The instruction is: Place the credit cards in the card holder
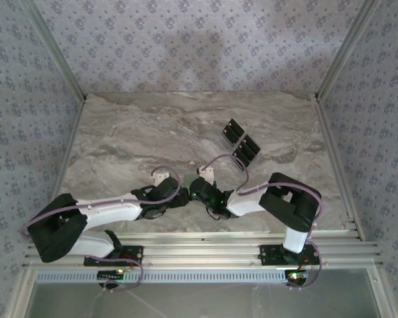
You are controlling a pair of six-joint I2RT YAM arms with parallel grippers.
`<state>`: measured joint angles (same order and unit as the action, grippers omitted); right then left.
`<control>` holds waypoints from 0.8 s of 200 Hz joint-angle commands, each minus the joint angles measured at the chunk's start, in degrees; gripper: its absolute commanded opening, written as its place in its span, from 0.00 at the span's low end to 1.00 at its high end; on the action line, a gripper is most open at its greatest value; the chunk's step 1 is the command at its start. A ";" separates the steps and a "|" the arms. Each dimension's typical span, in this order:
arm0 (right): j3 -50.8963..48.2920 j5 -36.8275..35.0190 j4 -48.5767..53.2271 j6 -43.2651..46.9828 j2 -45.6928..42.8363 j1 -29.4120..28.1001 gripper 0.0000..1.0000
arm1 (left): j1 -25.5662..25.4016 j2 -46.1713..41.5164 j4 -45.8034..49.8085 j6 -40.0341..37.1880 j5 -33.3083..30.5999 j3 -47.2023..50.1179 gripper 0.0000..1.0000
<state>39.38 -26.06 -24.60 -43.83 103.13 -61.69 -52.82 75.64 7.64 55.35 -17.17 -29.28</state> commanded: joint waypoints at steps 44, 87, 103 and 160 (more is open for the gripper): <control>-5.84 8.83 33.57 -0.96 9.03 -3.63 0.00 | 2.34 -1.10 7.09 0.68 -0.60 0.54 0.99; -0.59 11.79 37.49 3.70 6.76 -1.30 0.00 | 3.11 -1.11 6.52 -0.41 0.33 0.59 0.99; 1.58 13.84 39.04 5.76 6.31 0.32 0.00 | 3.16 -1.12 5.88 -0.94 0.75 0.76 0.99; 7.04 20.27 42.09 10.52 3.60 6.11 0.00 | 3.20 -1.17 3.18 -3.99 1.70 1.06 0.99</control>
<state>50.04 -15.46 -4.25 -36.42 102.06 -57.19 -50.24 74.67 8.97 53.58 -15.20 -29.28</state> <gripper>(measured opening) 0.058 0.991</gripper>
